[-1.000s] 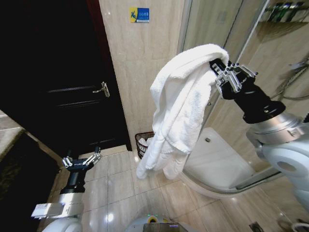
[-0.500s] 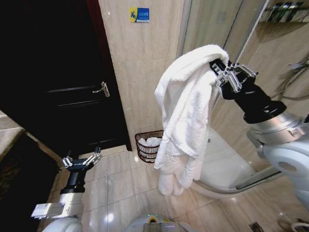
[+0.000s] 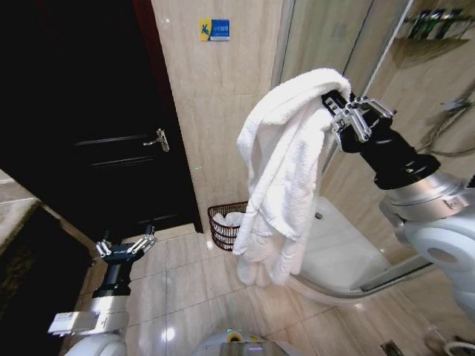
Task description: Discard the used towel into the hamper.
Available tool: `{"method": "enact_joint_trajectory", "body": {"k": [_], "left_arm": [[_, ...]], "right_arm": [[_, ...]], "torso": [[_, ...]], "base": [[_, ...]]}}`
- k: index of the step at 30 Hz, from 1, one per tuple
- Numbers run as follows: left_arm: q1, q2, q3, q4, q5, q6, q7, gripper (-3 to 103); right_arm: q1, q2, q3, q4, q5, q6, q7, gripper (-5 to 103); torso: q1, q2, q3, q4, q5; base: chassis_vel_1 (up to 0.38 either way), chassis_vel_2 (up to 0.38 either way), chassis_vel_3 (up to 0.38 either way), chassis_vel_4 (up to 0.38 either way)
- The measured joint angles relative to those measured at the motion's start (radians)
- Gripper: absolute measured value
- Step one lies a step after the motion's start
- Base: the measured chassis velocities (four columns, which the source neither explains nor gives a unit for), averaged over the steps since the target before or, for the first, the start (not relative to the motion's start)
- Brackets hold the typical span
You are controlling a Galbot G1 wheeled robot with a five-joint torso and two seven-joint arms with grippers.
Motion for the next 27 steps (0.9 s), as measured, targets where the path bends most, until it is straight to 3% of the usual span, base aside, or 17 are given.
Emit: {"method": "enact_joint_trajectory", "body": {"k": [8,17,27], "left_arm": [[0.0,0.0,0.0,0.0,0.0,0.0,0.0,100],[0.0,0.0,0.0,0.0,0.0,0.0,0.0,100],[0.0,0.0,0.0,0.0,0.0,0.0,0.0,100]], "right_arm": [[-0.01,0.01,0.0,0.002,-0.006,0.0,0.0,9],[-0.002,0.02,-0.028,0.002,-0.014,0.028,0.071,9],[0.024,0.011,-0.04,-0.002,-0.004,0.043,0.091,9]], "torso": [[0.002,0.003,0.002,0.0,0.0],[0.001,0.001,0.001,0.0,0.0],[0.0,-0.001,0.0,0.0,0.0]], "base": [[0.0,0.0,0.0,0.0],[0.0,0.0,0.0,0.0],[0.0,0.0,0.0,0.0]]}}
